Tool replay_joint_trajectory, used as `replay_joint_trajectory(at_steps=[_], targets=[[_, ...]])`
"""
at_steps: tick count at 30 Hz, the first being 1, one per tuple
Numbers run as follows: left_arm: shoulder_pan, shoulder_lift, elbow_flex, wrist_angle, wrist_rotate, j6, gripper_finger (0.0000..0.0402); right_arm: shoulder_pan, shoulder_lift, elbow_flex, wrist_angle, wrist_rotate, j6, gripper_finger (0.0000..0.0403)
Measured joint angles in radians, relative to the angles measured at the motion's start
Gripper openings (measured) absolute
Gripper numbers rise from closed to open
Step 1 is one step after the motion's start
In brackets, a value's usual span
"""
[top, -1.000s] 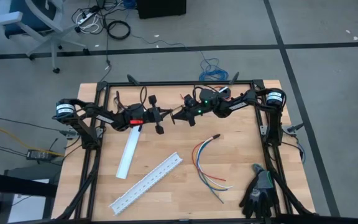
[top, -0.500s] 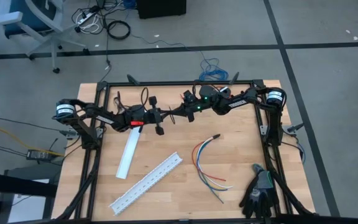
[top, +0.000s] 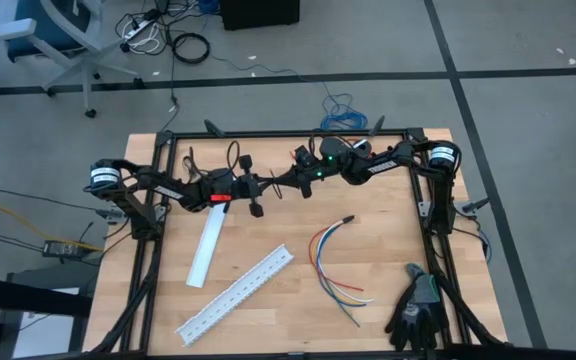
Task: Ziptie cables
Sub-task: Wrap the left black zip tie
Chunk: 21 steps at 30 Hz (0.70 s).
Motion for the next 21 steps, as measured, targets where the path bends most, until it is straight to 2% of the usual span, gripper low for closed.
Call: replay_joint_trajectory(at_steps=[6,13,16,21], targets=[[0.0,0.0,0.0,-0.007,0.001,-0.009,0.0,0.0,0.0,0.0,-0.014,-0.004,-0.031,0.0052],[0.003,0.0,-0.002,-0.011,0.013,-0.103,0.0,-0.022,0.0,0.0,-0.017,-0.081,-0.07,0.0105],[0.001,0.0,-0.011,-0.021,0.031,-0.104,0.0,-0.045,0.0,0.0,-0.017,-0.09,-0.042,0.0116],[0.002,0.0,-0.022,-0.021,0.081,-0.122,0.0,-0.078,0.0,0.0,-0.038,-0.183,-0.041,0.0117]])
